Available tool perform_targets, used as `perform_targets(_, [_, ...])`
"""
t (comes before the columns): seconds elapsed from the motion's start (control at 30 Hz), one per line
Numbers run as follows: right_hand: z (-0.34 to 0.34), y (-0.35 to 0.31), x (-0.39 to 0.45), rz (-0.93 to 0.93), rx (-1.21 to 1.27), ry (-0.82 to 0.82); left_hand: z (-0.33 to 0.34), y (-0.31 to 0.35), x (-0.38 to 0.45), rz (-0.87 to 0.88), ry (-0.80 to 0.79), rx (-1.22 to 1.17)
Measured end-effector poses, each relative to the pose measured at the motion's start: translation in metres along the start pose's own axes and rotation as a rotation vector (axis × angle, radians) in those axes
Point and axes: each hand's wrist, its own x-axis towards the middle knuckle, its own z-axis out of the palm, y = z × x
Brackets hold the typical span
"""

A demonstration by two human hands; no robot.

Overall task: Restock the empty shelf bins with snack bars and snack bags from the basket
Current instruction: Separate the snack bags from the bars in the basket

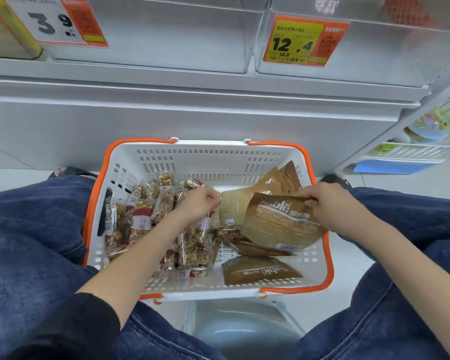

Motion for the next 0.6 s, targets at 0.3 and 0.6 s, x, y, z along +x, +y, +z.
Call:
perform_targets(0.3, [0.041, 0.01, 0.001, -0.054, 0.024, -0.292, 0.068, -0.022, 0.052, 0.212, -0.397, 0.627])
perform_targets(0.6, [0.04, 0.0, 0.006, -0.117, 0.047, -0.427, 0.07, -0.021, 0.062, 0.24, -0.355, 0.663])
